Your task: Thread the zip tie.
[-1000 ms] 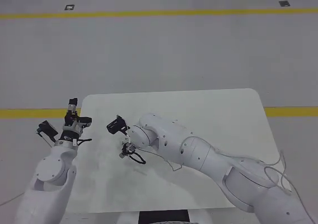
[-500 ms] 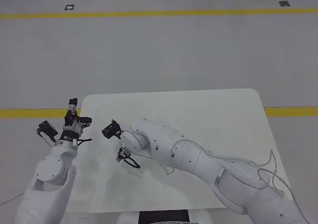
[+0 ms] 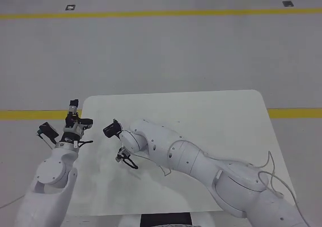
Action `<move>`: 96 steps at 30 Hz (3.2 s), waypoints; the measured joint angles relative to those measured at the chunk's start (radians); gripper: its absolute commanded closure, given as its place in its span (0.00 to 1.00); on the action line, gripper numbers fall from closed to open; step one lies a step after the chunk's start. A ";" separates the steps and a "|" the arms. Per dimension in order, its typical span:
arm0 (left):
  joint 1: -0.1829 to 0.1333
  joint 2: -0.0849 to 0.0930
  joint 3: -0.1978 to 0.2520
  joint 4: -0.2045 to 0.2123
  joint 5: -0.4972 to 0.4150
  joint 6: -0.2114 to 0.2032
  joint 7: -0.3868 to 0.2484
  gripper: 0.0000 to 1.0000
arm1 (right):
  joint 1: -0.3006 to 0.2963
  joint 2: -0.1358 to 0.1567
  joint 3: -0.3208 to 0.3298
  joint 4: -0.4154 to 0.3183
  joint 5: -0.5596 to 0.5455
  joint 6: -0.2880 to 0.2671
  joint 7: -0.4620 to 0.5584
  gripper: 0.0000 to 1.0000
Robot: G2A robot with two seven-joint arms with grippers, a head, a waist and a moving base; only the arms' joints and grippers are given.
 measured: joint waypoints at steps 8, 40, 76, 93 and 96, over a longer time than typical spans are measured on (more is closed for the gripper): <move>0.000 0.000 0.000 0.000 0.000 0.000 0.000 0.00 | -0.018 -0.008 0.000 0.019 -0.043 0.038 -0.036 0.00; 0.000 0.000 0.000 0.000 0.000 0.000 0.000 0.00 | -0.053 -0.112 0.054 0.183 -0.205 0.085 -0.086 0.56; 0.000 0.000 0.000 0.000 0.000 0.000 0.000 0.00 | -0.109 -0.118 0.166 0.168 -0.390 0.084 -0.056 0.74; 0.000 0.000 0.000 0.000 0.000 0.000 0.000 0.00 | -0.083 -0.188 0.157 0.311 -0.365 0.002 -0.043 0.73; 0.000 0.000 0.000 0.000 0.000 0.000 0.000 0.00 | -0.074 -0.193 0.156 0.332 -0.350 -0.020 -0.042 0.77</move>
